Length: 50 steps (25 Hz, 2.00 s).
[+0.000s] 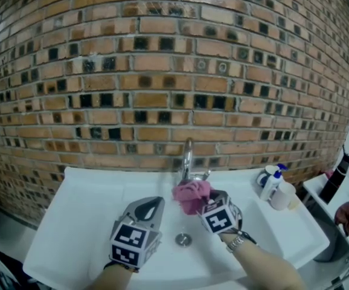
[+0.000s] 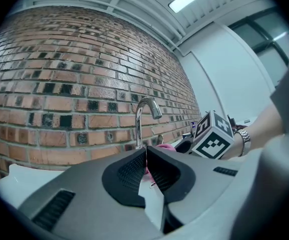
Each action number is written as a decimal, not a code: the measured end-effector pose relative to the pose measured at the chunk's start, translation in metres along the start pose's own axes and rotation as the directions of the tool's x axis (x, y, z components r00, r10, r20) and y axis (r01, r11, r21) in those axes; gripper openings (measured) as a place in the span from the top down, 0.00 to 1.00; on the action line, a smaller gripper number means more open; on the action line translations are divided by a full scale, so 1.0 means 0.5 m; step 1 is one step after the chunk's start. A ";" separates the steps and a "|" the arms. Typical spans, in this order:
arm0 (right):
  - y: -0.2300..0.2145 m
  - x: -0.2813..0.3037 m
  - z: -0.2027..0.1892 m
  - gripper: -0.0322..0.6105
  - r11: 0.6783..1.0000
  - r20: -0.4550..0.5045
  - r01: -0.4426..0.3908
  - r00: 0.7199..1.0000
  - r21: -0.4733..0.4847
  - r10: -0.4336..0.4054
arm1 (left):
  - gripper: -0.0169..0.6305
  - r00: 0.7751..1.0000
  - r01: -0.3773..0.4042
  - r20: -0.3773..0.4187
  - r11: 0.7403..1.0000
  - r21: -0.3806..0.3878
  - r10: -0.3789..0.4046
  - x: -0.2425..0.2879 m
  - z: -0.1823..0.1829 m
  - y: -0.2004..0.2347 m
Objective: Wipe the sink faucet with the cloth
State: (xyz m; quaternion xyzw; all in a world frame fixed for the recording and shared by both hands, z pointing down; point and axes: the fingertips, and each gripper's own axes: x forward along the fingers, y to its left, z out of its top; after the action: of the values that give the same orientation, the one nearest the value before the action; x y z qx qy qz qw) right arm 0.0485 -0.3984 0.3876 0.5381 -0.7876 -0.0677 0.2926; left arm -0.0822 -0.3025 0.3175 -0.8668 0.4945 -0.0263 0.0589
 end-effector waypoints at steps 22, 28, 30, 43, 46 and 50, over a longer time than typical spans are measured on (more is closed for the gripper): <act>0.072 -0.203 0.076 0.86 0.961 0.211 -0.158 0.955 -0.228 0.208 | 0.57 0.966 0.255 0.009 0.957 0.140 -0.259 -0.005 0.053 -0.130; 0.091 -0.249 0.072 0.86 0.913 0.245 -0.190 0.925 -0.361 0.289 | 0.51 0.921 0.389 -0.102 0.890 0.239 -0.376 -0.020 0.038 -0.182; 0.106 -0.260 0.070 0.86 0.889 0.245 -0.203 0.915 -0.410 0.321 | 0.51 0.909 0.416 -0.126 0.871 0.260 -0.397 -0.024 0.033 -0.193; 0.151 -0.286 0.078 0.86 0.821 0.255 -0.200 0.888 -0.535 0.383 | 0.65 0.880 0.474 -0.209 0.813 0.339 -0.426 -0.031 0.005 -0.216; 0.149 -0.285 0.080 0.86 0.822 0.261 -0.189 0.889 -0.538 0.375 | 0.74 0.884 0.467 -0.209 0.809 0.356 -0.418 -0.033 0.007 -0.215; 0.142 -0.275 0.077 0.85 0.835 0.267 -0.170 0.898 -0.524 0.350 | 0.81 0.913 0.407 -0.178 0.826 0.390 -0.366 -0.026 0.018 -0.196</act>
State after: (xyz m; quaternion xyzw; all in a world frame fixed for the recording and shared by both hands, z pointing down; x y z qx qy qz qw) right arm 0.0048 -0.2550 0.3325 0.3116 -0.8507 -0.3179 0.2796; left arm -0.0045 -0.2412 0.3214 -0.9136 0.2934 -0.1842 0.2130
